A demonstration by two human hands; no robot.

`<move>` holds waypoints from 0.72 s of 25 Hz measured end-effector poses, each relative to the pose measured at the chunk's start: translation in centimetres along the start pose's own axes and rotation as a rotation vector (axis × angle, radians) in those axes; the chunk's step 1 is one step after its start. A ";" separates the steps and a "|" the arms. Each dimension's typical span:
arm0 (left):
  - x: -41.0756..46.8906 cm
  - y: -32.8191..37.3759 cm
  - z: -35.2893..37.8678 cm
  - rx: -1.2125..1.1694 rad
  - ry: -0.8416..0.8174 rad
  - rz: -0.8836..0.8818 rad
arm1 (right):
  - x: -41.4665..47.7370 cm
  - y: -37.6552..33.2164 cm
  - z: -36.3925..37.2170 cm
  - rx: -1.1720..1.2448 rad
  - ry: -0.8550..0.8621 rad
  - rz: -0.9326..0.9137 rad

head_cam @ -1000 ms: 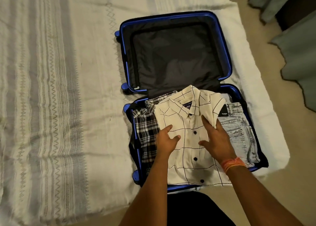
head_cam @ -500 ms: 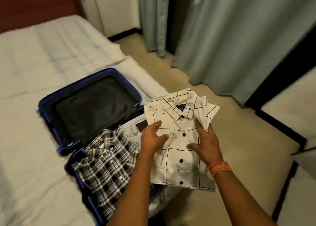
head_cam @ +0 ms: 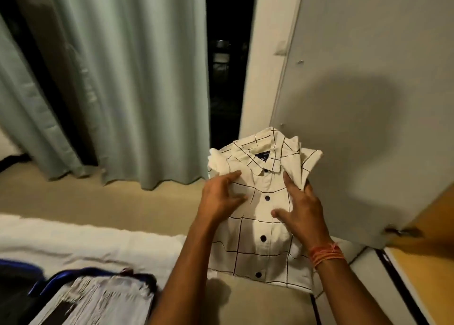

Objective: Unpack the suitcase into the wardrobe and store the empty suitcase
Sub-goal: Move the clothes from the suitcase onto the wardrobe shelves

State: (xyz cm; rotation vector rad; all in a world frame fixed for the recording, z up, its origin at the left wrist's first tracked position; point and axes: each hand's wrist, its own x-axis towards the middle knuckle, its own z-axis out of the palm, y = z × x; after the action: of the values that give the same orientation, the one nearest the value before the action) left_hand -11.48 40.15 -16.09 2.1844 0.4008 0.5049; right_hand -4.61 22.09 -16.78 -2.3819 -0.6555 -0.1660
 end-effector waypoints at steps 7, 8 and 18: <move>6.6 15.0 8.5 -0.194 -0.302 0.414 | -1.4 6.6 -15.2 -0.156 0.403 0.305; 7.3 16.4 9.6 -0.215 -0.343 0.442 | -1.9 7.1 -16.5 -0.168 0.434 0.334; 9.0 29.8 17.6 -0.350 -0.548 0.757 | -6.2 9.1 -28.2 -0.293 0.748 0.453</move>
State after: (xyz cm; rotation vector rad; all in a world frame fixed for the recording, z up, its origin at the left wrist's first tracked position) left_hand 8.13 14.64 -0.42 1.9630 -0.7792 0.3088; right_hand -4.14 -4.14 -1.62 -2.4062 0.2734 -0.9414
